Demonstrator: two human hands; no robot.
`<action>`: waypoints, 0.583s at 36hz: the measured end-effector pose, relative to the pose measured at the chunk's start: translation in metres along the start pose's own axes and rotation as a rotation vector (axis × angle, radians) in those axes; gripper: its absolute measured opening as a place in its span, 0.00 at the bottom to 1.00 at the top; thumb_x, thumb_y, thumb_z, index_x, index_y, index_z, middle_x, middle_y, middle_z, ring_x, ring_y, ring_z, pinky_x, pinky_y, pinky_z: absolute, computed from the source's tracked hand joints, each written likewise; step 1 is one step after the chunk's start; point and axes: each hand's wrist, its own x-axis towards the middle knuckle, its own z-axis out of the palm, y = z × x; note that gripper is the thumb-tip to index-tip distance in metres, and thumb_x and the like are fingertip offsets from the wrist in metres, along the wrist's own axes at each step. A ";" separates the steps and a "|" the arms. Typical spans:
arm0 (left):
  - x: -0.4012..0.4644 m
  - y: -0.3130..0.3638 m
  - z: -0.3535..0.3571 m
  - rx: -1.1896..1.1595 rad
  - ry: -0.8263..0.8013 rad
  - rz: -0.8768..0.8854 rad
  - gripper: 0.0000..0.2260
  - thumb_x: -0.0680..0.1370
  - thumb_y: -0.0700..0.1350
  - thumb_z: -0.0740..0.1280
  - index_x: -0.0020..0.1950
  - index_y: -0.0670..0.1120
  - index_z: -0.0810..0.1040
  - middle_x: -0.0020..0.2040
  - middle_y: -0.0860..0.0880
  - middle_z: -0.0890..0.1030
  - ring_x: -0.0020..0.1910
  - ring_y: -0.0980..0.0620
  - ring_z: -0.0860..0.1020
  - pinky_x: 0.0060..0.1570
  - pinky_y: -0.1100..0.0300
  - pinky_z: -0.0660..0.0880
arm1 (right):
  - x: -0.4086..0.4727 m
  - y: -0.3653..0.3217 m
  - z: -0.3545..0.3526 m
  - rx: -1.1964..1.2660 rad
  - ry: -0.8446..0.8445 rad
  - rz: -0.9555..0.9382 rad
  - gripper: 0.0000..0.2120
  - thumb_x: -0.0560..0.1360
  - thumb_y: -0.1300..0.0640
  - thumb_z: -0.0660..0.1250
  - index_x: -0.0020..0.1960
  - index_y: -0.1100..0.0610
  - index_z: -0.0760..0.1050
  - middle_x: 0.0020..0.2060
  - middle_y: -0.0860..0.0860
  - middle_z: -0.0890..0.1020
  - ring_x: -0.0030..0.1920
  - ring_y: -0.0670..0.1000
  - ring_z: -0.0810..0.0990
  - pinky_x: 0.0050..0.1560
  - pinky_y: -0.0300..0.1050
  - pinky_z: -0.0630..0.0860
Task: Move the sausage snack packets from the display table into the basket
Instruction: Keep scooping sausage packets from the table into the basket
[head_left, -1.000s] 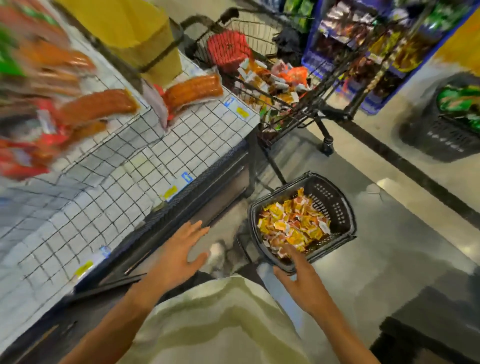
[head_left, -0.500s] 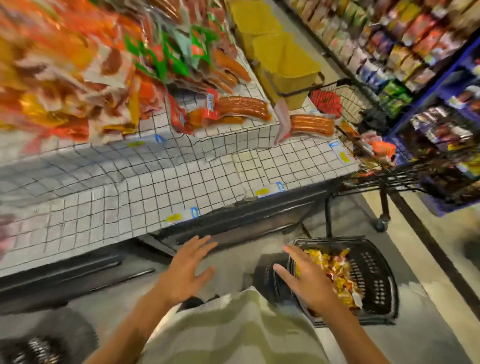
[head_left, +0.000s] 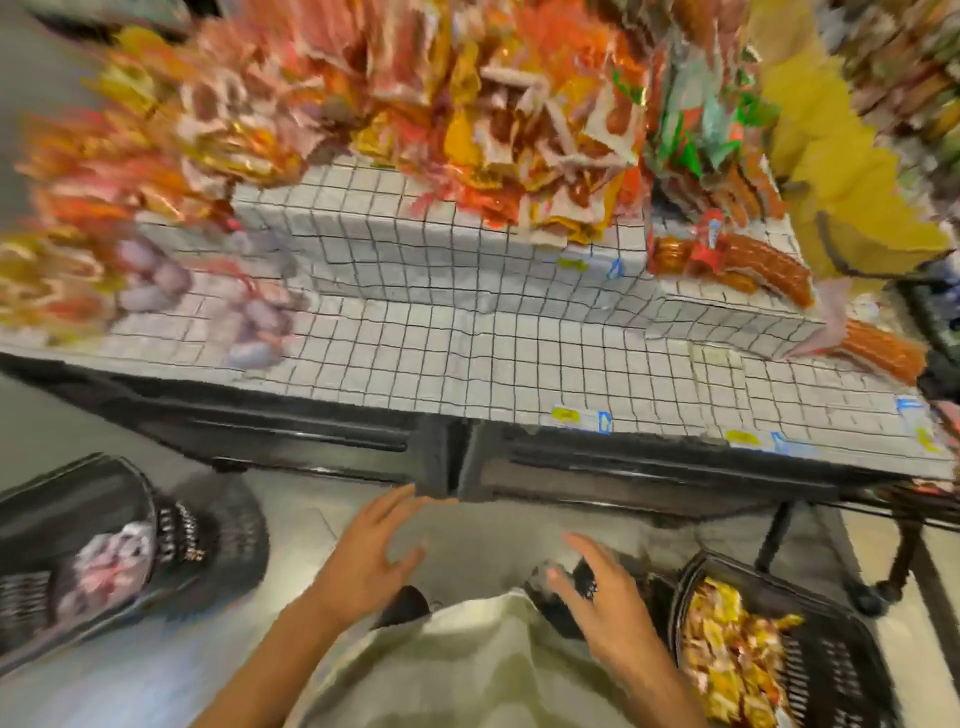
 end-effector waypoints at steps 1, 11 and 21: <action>-0.006 -0.009 -0.006 -0.012 0.023 -0.033 0.23 0.80 0.49 0.69 0.75 0.50 0.71 0.77 0.49 0.67 0.76 0.48 0.64 0.76 0.57 0.57 | 0.005 -0.008 0.003 -0.016 -0.014 -0.010 0.24 0.78 0.47 0.70 0.72 0.49 0.72 0.66 0.40 0.72 0.66 0.38 0.67 0.64 0.24 0.57; -0.075 -0.080 -0.039 -0.151 0.268 -0.330 0.24 0.81 0.52 0.67 0.76 0.52 0.68 0.78 0.54 0.63 0.78 0.54 0.60 0.78 0.54 0.57 | 0.072 -0.096 0.048 -0.197 -0.286 -0.228 0.25 0.79 0.43 0.68 0.74 0.43 0.69 0.72 0.37 0.70 0.72 0.41 0.69 0.71 0.38 0.66; -0.090 -0.129 -0.081 -0.205 0.406 -0.537 0.22 0.80 0.51 0.69 0.74 0.54 0.70 0.76 0.56 0.64 0.75 0.58 0.62 0.73 0.73 0.53 | 0.154 -0.216 0.103 -0.209 -0.458 -0.438 0.22 0.79 0.42 0.66 0.72 0.37 0.67 0.66 0.22 0.65 0.64 0.25 0.65 0.61 0.22 0.63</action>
